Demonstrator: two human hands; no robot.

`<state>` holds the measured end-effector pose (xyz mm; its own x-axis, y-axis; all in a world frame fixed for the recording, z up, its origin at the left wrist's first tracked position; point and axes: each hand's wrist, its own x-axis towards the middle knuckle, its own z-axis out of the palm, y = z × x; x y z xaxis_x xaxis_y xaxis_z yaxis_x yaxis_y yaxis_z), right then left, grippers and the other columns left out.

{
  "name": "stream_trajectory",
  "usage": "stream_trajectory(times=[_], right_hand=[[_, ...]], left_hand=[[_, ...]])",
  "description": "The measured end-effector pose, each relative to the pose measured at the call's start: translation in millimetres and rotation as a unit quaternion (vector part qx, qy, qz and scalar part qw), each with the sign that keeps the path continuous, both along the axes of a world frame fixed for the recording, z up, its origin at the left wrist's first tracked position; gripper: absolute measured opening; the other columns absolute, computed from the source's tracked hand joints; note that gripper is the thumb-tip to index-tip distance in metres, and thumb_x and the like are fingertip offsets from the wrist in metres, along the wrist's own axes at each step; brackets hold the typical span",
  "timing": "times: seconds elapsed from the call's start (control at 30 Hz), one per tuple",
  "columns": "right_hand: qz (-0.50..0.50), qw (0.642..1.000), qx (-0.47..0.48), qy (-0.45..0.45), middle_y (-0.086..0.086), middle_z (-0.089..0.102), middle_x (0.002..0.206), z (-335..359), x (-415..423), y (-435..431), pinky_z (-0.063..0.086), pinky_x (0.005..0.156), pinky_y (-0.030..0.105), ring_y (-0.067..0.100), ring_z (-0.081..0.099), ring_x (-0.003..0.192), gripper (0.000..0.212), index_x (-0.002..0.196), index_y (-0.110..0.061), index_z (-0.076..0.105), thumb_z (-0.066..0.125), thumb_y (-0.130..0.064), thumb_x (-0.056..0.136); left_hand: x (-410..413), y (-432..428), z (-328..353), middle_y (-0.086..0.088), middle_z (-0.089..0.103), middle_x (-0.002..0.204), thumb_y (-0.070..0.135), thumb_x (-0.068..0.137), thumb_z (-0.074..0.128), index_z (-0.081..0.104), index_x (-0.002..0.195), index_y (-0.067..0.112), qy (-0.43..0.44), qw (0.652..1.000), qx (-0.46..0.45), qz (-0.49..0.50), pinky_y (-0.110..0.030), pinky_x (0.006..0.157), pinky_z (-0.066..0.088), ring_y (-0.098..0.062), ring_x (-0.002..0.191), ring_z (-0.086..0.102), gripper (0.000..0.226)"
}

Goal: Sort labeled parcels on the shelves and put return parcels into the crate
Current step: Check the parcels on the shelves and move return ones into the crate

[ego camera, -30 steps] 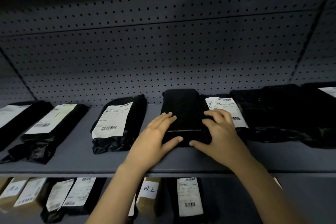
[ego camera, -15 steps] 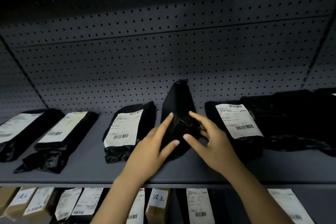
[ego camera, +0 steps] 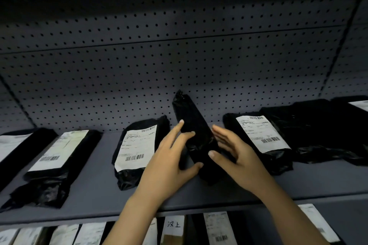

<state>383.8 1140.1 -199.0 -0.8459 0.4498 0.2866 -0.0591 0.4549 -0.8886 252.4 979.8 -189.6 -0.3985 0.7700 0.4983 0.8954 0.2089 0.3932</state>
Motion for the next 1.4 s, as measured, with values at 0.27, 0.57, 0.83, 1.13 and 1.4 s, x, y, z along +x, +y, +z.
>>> stream_trajectory(times=[0.27, 0.57, 0.83, 1.13, 1.4], right_hand=[[-0.007, 0.991, -0.023, -0.129, -0.026, 0.046, 0.137, -1, -16, -14, 0.038, 0.102, 0.020, -0.007, 0.044, 0.124, 0.081, 0.140, -0.051, 0.038, 0.065, -0.070, 0.065], [-0.065, 0.992, 0.027, -0.104, -0.028, 0.044, 0.136, 5, -1, -20, 0.029, 0.087, 0.001, -0.014, 0.035, 0.124, 0.082, 0.143, -0.042, 0.040, 0.059, -0.067, 0.068], [-0.098, 0.986, -0.024, -0.130, -0.025, 0.032, 0.147, -5, 7, -9, 0.020, 0.101, 0.014, -0.009, 0.024, 0.133, 0.068, 0.151, -0.039, 0.022, 0.054, -0.048, 0.092], [-0.067, 0.986, -0.087, -0.124, -0.044, 0.040, 0.110, -4, 3, -7, 0.031, 0.087, 0.014, -0.013, 0.041, 0.110, 0.040, 0.130, -0.055, 0.038, 0.054, -0.046, 0.094], [-0.047, 0.996, -0.080, 0.001, -0.028, 0.050, 0.135, -4, 11, -7, 0.037, 0.106, 0.019, -0.015, 0.041, 0.126, 0.063, 0.142, -0.040, 0.037, 0.067, -0.029, 0.088]], left_hand=[[-14, -29, -3, 0.020, 0.036, 0.147, 0.050, 0.076, 0.073, 0.015, 0.149, 0.041, -0.107, 0.993, -0.013, 0.050, 0.001, 0.093, 0.024, 0.002, 0.133, 0.035, 0.093], [0, -14, -17, 0.013, 0.042, 0.147, 0.050, 0.081, 0.070, 0.024, 0.140, 0.032, -0.159, 0.986, -0.034, 0.042, -0.021, 0.098, 0.043, -0.005, 0.128, 0.046, 0.076], [0, 1, -26, 0.028, 0.052, 0.126, 0.047, 0.077, 0.075, 0.030, 0.132, 0.038, -0.261, 0.965, -0.025, 0.019, -0.011, 0.091, 0.044, 0.012, 0.117, 0.048, 0.071], [6, 9, -23, 0.031, 0.053, 0.127, 0.032, 0.094, 0.060, 0.040, 0.142, 0.036, -0.381, 0.922, 0.062, -0.004, 0.007, 0.084, 0.030, 0.026, 0.114, 0.041, 0.052], [16, 7, -12, 0.028, 0.040, 0.144, 0.020, 0.090, 0.067, 0.027, 0.147, 0.036, -0.354, 0.925, 0.127, -0.053, -0.011, 0.108, 0.032, 0.012, 0.133, 0.032, 0.072]])
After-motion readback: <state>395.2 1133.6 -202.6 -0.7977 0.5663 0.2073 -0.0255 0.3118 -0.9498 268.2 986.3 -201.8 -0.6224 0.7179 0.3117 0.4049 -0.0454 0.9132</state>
